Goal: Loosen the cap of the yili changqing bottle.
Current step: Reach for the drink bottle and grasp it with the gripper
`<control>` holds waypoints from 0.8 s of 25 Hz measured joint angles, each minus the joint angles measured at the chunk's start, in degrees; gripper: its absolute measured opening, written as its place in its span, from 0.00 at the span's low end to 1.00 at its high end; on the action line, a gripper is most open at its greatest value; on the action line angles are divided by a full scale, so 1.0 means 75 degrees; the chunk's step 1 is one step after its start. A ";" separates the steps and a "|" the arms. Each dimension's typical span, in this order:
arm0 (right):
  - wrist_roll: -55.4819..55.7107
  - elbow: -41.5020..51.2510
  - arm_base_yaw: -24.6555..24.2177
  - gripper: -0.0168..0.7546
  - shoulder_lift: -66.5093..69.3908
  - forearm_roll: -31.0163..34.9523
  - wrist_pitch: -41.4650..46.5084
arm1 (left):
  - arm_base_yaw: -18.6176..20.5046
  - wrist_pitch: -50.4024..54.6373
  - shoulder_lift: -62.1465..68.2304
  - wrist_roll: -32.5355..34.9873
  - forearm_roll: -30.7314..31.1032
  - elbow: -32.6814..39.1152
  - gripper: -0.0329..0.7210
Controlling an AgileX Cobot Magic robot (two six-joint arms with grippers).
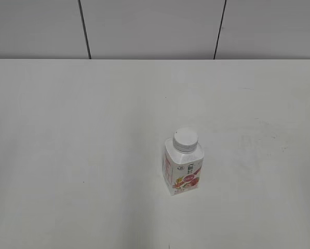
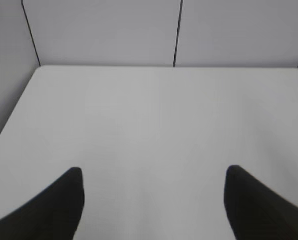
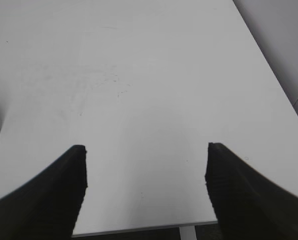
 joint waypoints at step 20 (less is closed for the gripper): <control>0.0000 0.0000 0.0000 0.78 0.0000 0.0000 0.0000 | 0.0000 -0.5352 0.3826 0.0017 -0.0003 0.0797 0.75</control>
